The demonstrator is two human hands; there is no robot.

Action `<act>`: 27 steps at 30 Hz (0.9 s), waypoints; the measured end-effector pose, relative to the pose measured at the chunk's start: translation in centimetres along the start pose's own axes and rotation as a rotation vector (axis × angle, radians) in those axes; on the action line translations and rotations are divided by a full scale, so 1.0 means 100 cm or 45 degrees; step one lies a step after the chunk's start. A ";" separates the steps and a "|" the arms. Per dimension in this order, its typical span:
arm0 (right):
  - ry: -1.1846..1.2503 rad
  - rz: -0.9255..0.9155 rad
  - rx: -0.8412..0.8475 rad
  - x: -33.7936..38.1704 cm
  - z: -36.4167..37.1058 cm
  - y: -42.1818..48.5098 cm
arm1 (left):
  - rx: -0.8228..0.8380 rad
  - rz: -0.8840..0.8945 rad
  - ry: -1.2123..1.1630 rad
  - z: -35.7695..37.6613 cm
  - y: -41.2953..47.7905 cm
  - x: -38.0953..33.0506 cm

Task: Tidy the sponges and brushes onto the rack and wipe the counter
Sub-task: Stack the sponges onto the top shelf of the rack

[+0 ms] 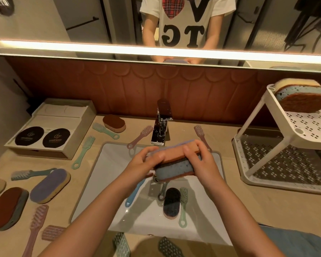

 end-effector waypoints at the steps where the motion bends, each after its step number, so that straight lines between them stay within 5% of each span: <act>1: 0.072 0.045 -0.050 -0.001 -0.002 0.000 | -0.017 -0.036 -0.128 0.001 -0.002 0.003; 7: 0.284 0.246 -0.063 -0.010 0.016 -0.011 | -0.046 -0.119 -0.412 0.019 -0.003 0.002; 13: 0.147 0.319 0.108 -0.003 0.024 -0.014 | -0.322 -0.156 -0.228 0.008 -0.006 0.001; 17: 0.095 0.196 -0.092 -0.001 0.033 -0.012 | -0.535 -0.012 -0.135 0.011 -0.013 -0.008; 22: -0.086 -0.148 -0.344 0.016 0.025 -0.018 | -0.459 0.157 -0.047 0.022 -0.017 -0.030; 27: -0.192 -0.372 -0.461 0.034 0.028 -0.018 | -0.648 0.398 0.194 0.019 -0.014 -0.055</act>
Point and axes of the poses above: each hand's wrist, its own y-axis towards the middle knuckle, its own z-axis out of the palm, x = y × z, the point moved 5 cm from there along y, towards the middle knuckle, and after that the axes turned 6 degrees about y, right-handed, at the moved point
